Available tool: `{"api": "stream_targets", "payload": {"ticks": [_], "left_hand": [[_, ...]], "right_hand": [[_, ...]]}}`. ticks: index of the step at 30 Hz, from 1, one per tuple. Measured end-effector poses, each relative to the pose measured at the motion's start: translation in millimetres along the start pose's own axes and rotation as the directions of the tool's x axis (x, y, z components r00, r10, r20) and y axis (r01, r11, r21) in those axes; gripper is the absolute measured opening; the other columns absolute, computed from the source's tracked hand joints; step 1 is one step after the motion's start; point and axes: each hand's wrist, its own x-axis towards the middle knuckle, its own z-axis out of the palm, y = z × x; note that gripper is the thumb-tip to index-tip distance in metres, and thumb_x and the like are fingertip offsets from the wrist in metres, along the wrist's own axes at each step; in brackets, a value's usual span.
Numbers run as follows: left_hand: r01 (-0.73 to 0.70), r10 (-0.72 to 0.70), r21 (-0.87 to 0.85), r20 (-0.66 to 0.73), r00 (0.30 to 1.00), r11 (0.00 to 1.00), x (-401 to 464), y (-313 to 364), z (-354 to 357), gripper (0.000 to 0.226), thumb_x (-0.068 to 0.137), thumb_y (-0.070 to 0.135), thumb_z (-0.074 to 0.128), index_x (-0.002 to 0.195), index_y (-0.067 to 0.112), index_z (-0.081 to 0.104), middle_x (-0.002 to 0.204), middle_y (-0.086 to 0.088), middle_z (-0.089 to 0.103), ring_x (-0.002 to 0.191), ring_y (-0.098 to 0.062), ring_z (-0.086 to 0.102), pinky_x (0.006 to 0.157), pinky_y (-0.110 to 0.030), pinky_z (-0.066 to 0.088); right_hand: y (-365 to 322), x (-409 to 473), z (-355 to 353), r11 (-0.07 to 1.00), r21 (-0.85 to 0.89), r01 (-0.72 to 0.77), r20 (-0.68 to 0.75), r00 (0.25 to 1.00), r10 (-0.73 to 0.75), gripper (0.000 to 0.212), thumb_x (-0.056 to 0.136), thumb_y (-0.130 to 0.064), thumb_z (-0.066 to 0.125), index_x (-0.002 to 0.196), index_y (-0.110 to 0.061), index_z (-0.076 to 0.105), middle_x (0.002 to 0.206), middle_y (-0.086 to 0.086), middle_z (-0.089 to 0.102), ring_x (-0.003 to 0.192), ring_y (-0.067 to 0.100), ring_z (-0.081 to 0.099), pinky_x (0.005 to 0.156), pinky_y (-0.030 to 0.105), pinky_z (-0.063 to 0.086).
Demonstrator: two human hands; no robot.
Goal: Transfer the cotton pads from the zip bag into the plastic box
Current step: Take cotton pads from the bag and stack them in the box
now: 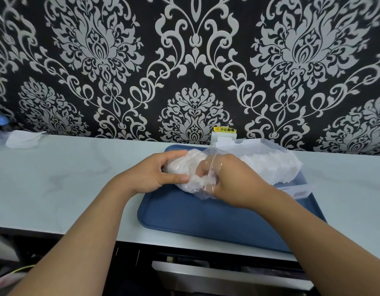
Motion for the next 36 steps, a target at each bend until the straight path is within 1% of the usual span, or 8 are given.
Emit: {"api": "stream_targets", "payload": {"ticks": [5,8,13,18,23,26,31,36], "left_hand": [[-0.001,0.006,0.07,-0.066,0.998,0.998,1,0,2,0.079,0.07,0.031,0.087,0.141,0.03,0.054,0.13,0.01,0.064,0.12,-0.008,0.061,0.108,-0.03,0.046],[0.015,0.021,0.192,-0.181,0.983,0.981,5,3,5,0.08,0.056,0.035,0.075,0.134,0.035,0.056,0.125,0.01,0.064,0.114,-0.013,0.062,0.1,-0.031,0.051],[0.08,-0.019,0.223,-0.262,0.965,0.972,6,8,-1,0.081,0.066,-0.007,0.064,0.137,0.031,0.056,0.125,0.007,0.059,0.113,-0.017,0.059,0.091,-0.032,0.053],[0.071,-0.019,0.174,-0.281,0.96,0.982,-4,35,5,0.086,0.067,-0.01,0.057,0.142,0.031,0.052,0.144,0.007,0.047,0.131,-0.018,0.046,0.104,-0.035,0.043],[-0.311,0.392,0.239,-0.521,0.758,0.92,-22,88,30,0.043,0.074,0.014,0.061,0.114,0.023,0.072,0.116,0.011,0.069,0.111,-0.003,0.06,0.098,-0.021,0.046],[-0.328,0.456,0.368,-0.348,0.819,0.87,-14,104,72,0.019,0.076,0.028,0.062,0.086,0.023,0.078,0.083,0.012,0.074,0.081,-0.004,0.067,0.079,-0.025,0.056],[-0.098,0.298,0.704,-0.167,0.94,0.704,15,90,103,0.025,0.084,0.029,0.056,0.1,0.024,0.075,0.104,0.002,0.072,0.096,-0.024,0.066,0.079,-0.04,0.056],[-0.106,0.227,0.779,-0.048,0.973,0.618,25,87,107,0.034,0.087,0.02,0.057,0.119,0.026,0.066,0.129,0.003,0.048,0.111,-0.025,0.048,0.08,-0.037,0.045]], "right_hand": [[5,-9,-11,0.989,0.143,-0.043,0.027,0.999,0.039,0.018,0.075,-0.03,0.073,0.085,-0.027,0.058,0.069,-0.012,0.052,0.059,0.004,0.046,0.056,0.024,0.036],[10,-16,-28,0.939,0.341,-0.039,0.003,0.999,0.04,0.016,0.082,-0.009,0.07,0.083,-0.018,0.057,0.069,-0.007,0.06,0.058,0.008,0.048,0.054,0.02,0.04],[34,-28,-58,0.716,0.676,-0.175,-0.174,0.906,0.386,0.006,0.093,-0.008,0.062,0.091,-0.01,0.067,0.062,0.012,0.062,0.046,0.017,0.049,0.04,0.023,0.032],[50,-29,-55,0.59,0.751,-0.296,-0.117,0.82,0.561,0.012,0.094,-0.014,0.065,0.09,-0.007,0.073,0.071,0.002,0.071,0.053,0.014,0.056,0.043,0.025,0.042],[55,-25,-51,0.588,0.717,-0.374,-0.074,0.798,0.598,0.017,0.093,-0.017,0.065,0.091,-0.002,0.071,0.077,0.006,0.071,0.053,0.013,0.057,0.045,0.026,0.041],[53,-21,-54,0.483,0.8,-0.356,-0.012,0.795,0.606,0.018,0.095,-0.021,0.062,0.098,-0.005,0.069,0.084,0.009,0.069,0.055,0.012,0.056,0.045,0.022,0.039],[54,-22,-57,0.263,0.912,-0.315,0.109,0.804,0.585,0.036,0.098,-0.026,0.056,0.123,-0.002,0.061,0.114,0.027,0.067,0.055,0.014,0.057,0.043,0.021,0.035],[47,-18,-47,0.354,0.865,-0.356,0.142,0.85,0.506,0.02,0.101,-0.024,0.051,0.1,-0.009,0.065,0.076,0.012,0.064,0.051,0.016,0.052,0.038,0.02,0.029]]}}
